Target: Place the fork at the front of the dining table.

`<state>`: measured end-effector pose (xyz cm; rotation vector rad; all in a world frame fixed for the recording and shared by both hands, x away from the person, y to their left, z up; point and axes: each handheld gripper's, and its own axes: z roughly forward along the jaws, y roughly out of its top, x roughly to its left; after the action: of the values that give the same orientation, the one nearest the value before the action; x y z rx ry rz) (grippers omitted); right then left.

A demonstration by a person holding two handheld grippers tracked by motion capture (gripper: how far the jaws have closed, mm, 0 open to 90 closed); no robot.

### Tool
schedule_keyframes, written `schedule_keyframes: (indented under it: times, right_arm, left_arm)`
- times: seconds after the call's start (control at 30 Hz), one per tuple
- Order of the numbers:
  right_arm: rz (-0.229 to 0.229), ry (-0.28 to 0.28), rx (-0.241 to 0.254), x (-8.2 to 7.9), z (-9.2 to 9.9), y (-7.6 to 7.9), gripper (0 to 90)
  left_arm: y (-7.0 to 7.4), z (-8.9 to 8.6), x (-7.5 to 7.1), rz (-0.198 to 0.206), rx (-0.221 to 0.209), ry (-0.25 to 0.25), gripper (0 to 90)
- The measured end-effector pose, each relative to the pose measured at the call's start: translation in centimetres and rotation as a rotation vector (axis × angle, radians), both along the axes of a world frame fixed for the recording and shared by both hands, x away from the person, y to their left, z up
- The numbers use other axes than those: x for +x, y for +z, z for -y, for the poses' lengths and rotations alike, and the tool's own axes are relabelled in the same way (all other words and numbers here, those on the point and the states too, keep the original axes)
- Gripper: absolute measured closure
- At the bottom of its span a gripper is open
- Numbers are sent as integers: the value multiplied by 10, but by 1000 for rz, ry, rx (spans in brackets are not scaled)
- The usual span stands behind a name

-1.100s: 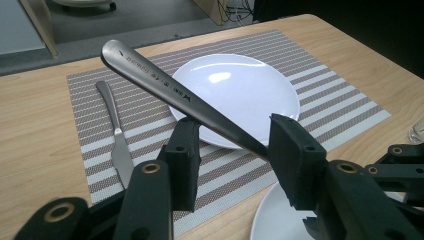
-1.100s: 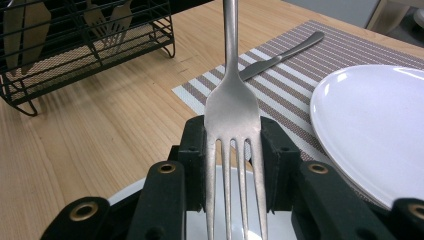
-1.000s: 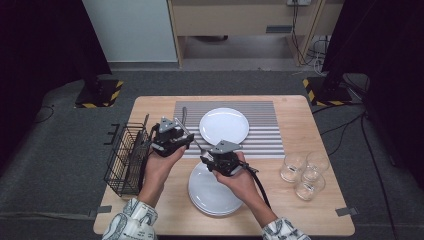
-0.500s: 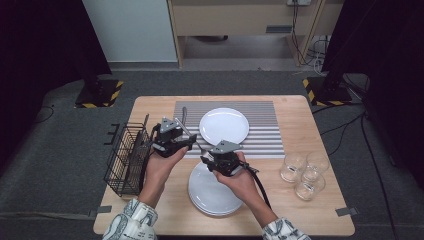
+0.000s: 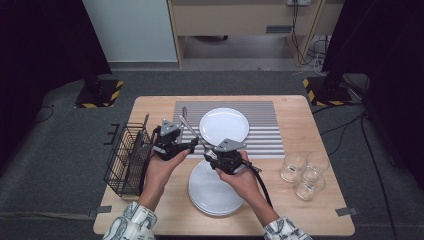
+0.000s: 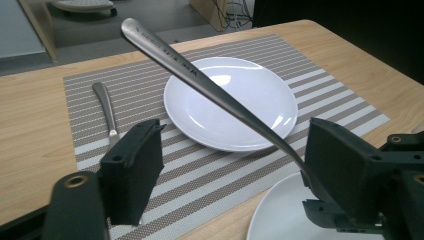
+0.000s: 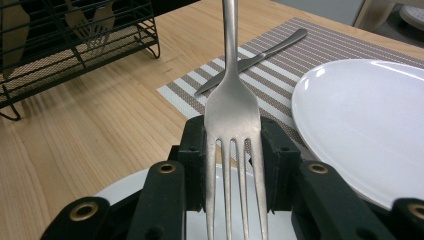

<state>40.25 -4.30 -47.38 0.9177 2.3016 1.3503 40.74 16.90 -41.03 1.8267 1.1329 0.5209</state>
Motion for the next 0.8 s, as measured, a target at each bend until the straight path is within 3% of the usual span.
schedule_keyframes:
  times: [0.43, 0.8]
  right_arm:
    - [-3, -26, -1, 5, 7, -2, 680]
    - [1, -60, -9, 9, 15, -4, 680]
  left_arm:
    - [-12, -1, 1, -14, -12, -10, 133]
    - [-24, 0, 2, -21, -8, -21, 127]
